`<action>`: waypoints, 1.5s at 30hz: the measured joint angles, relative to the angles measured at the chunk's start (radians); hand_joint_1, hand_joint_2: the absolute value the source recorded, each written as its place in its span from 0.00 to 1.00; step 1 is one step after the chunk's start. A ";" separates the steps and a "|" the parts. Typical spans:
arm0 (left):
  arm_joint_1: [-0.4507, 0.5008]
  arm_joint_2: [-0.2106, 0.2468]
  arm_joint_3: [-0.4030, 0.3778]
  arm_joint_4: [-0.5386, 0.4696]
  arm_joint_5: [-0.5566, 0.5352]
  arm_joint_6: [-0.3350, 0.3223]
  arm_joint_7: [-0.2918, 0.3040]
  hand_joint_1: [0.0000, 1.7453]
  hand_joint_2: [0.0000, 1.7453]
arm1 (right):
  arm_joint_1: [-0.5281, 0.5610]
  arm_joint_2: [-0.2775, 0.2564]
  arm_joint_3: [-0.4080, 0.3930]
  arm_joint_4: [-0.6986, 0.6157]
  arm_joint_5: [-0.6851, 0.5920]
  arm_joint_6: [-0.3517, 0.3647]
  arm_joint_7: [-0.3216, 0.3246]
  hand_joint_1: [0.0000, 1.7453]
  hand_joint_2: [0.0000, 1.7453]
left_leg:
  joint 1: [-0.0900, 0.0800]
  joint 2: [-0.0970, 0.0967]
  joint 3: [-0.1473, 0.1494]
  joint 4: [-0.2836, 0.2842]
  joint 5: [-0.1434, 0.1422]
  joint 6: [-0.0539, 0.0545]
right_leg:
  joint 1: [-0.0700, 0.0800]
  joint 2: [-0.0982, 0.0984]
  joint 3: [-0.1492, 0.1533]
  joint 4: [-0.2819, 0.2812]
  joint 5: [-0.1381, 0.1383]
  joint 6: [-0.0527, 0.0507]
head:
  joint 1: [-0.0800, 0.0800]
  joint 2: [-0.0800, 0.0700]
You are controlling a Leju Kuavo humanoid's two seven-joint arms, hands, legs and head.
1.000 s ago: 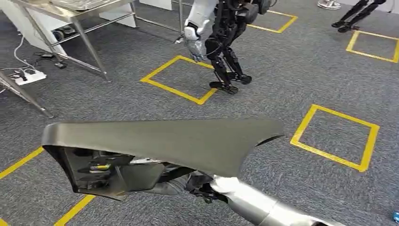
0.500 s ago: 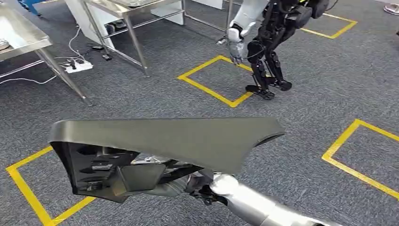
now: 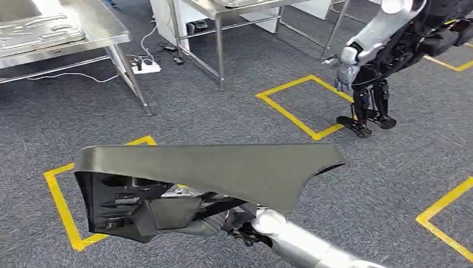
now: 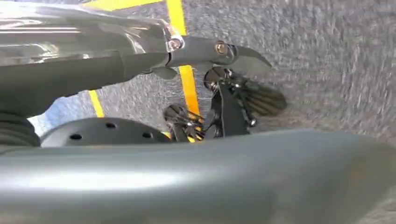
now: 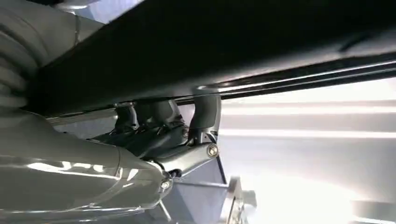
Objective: Take the parts from the cabinet and place them on the table.
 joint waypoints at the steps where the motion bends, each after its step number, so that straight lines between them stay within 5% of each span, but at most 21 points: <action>1: -0.001 0.000 0.002 0.000 0.007 -0.001 0.000 0.00 1.00 | 0.000 0.000 0.000 0.000 -0.001 0.000 0.000 1.00 1.00 | 0.000 -0.014 0.004 0.000 -0.002 -0.002 | 0.001 0.019 0.029 -0.087 0.056 -0.006 | 0.000 0.000; 3: -0.004 -0.004 0.010 0.000 0.014 -0.006 0.000 0.00 1.00 | 0.001 -0.004 0.000 -0.001 -0.001 0.000 0.000 1.00 1.00 | -0.002 -0.041 0.000 0.004 -0.005 -0.009 | -0.002 0.085 0.053 -0.164 0.077 -0.013 | -0.002 0.000; 7: 0.004 -0.006 0.019 0.000 0.015 -0.012 -0.002 0.00 1.00 | -0.004 -0.004 0.000 -0.015 -0.004 0.005 -0.001 1.00 1.00 | 0.008 -0.083 -0.005 -0.005 -0.003 -0.037 | -0.004 0.048 0.066 -0.182 0.074 -0.023 | -0.001 0.000; 10: -0.003 -0.006 0.022 0.000 0.015 -0.012 -0.004 0.00 1.00 | -0.006 -0.002 0.000 -0.018 -0.005 0.006 -0.002 1.00 1.00 | 0.007 0.033 -0.063 0.118 -0.076 -0.053 | -0.007 0.002 0.079 -0.187 0.069 -0.036 | -0.007 0.000; 13: -0.003 -0.006 0.023 0.000 0.014 -0.013 -0.006 0.00 1.00 | -0.001 -0.005 0.000 -0.018 -0.006 0.006 -0.002 1.00 1.00 | 0.018 0.053 -0.153 0.283 -0.120 -0.069 | -0.007 -0.046 0.087 -0.187 0.058 -0.035 | -0.006 0.000; 16: 0.003 -0.005 0.024 0.000 0.014 -0.012 -0.008 0.00 1.00 | -0.002 -0.005 0.000 -0.018 -0.008 0.006 -0.002 1.00 1.00 | 0.023 0.081 -0.065 0.101 0.001 -0.074 | -0.011 -0.082 0.108 -0.187 0.042 -0.023 | -0.006 0.000; 17: 0.003 -0.004 0.024 0.000 0.014 -0.013 -0.011 0.00 1.00 | -0.002 -0.005 0.000 -0.018 -0.008 0.006 -0.002 1.00 1.00 | 0.021 0.125 -0.026 0.019 0.035 -0.071 | -0.009 -0.093 0.116 -0.187 0.035 -0.016 | -0.006 0.000; 18: 0.000 -0.004 0.024 0.000 0.014 -0.014 -0.013 0.00 1.00 | -0.002 -0.006 0.000 -0.019 -0.008 0.006 -0.002 1.00 1.00 | 0.001 0.172 -0.021 0.010 0.019 -0.061 | 0.001 -0.102 0.118 -0.186 0.030 -0.009 | -0.008 0.000; 19: -0.004 -0.004 0.024 0.000 0.013 -0.016 -0.017 0.00 1.00 | -0.002 -0.006 -0.002 -0.021 -0.009 0.006 -0.002 1.00 1.00 | 0.003 0.166 -0.024 0.006 0.013 -0.044 | 0.003 -0.111 0.119 -0.186 0.027 -0.005 | -0.006 0.000; 22: 0.002 -0.003 0.024 0.000 0.012 -0.018 -0.023 0.00 1.00 | -0.004 -0.006 -0.002 -0.028 -0.013 0.005 -0.002 1.00 1.00 | -0.001 0.130 -0.024 0.001 0.010 -0.025 | 0.002 -0.151 0.139 -0.197 0.019 0.010 | -0.006 0.000; 24: 0.003 -0.003 0.025 0.000 0.013 -0.019 -0.025 0.00 1.00 | -0.006 -0.007 -0.005 -0.034 -0.014 0.003 -0.003 1.00 1.00 | 0.009 0.108 -0.017 -0.004 0.012 -0.011 | -0.006 -0.049 0.125 -0.150 -0.020 0.015 | -0.005 0.000; 25: -0.001 -0.003 0.024 0.000 0.013 -0.020 -0.025 0.00 1.00 | -0.003 -0.008 -0.006 -0.034 -0.015 0.003 -0.003 1.00 1.00 | 0.010 0.095 -0.017 -0.004 0.011 -0.006 | -0.005 -0.022 0.090 -0.079 -0.059 0.013 | -0.003 0.000; 28: -0.002 -0.003 0.024 0.000 0.013 -0.022 -0.026 0.00 1.00 | 0.007 -0.018 -0.006 -0.033 -0.015 0.003 -0.003 1.00 1.00 | 0.006 0.051 -0.015 -0.004 0.009 -0.001 | -0.002 -0.010 -0.028 0.122 -0.117 0.012 | -0.003 0.000; 30: -0.001 -0.003 0.024 0.000 0.013 -0.022 -0.026 0.00 1.00 | 0.008 -0.020 -0.006 -0.034 -0.016 0.003 -0.003 1.00 1.00 | 0.005 0.020 -0.008 -0.004 0.007 -0.002 | -0.002 -0.006 -0.015 0.056 -0.041 0.007 | -0.003 0.000; 32: 0.000 -0.003 0.024 0.000 0.013 -0.022 -0.028 0.00 1.00 | 0.006 -0.022 -0.006 -0.034 -0.018 0.003 -0.003 1.00 1.00 | 0.006 -0.008 0.000 -0.003 0.002 -0.006 | -0.002 0.027 0.047 -0.113 0.064 0.000 | -0.003 0.000; 33: -0.002 -0.005 0.025 0.000 0.013 -0.023 -0.028 0.00 1.00 | 0.007 -0.024 -0.006 -0.033 -0.018 0.004 -0.004 1.00 1.00 | 0.003 -0.018 -0.003 0.000 0.000 -0.010 | -0.003 0.076 0.058 -0.151 0.068 -0.003 | -0.004 0.000; 37: 0.006 -0.005 0.025 0.000 0.005 -0.026 -0.033 0.00 1.00 | 0.001 -0.025 -0.006 -0.034 -0.020 0.006 -0.005 1.00 1.00 | 0.012 -0.059 -0.012 -0.007 0.005 -0.036 | -0.001 0.052 0.069 -0.175 0.063 -0.013 | -0.003 0.000; 38: 0.007 -0.003 0.025 0.000 0.005 -0.026 -0.035 0.00 1.00 | -0.003 -0.023 -0.006 -0.035 -0.021 0.006 -0.005 1.00 1.00 | 0.012 -0.055 -0.012 -0.003 0.000 -0.037 | -0.011 0.037 0.073 -0.182 0.067 -0.019 | -0.002 0.000; 40: 0.004 -0.003 0.025 0.000 0.005 -0.027 -0.036 0.00 1.00 | -0.004 -0.021 -0.006 -0.036 -0.022 0.006 -0.006 1.00 1.00 | 0.007 0.022 -0.043 0.064 -0.045 -0.048 | -0.010 0.020 0.078 -0.182 0.063 -0.026 | -0.005 0.000; 43: -0.001 -0.003 0.025 0.000 0.006 -0.031 -0.038 0.00 1.00 | 0.000 -0.024 -0.006 -0.033 -0.025 0.006 0.000 1.00 1.00 | 0.014 0.052 -0.144 0.268 -0.122 -0.059 | -0.008 -0.009 0.082 -0.182 0.056 -0.031 | -0.005 0.000; 45: 0.002 -0.003 0.025 0.000 0.013 -0.033 -0.038 0.00 1.00 | 0.000 -0.024 -0.006 -0.031 -0.030 0.006 0.003 1.00 1.00 | 0.017 0.055 -0.126 0.229 -0.075 -0.062 | -0.008 -0.017 0.089 -0.182 0.051 -0.028 | -0.005 0.000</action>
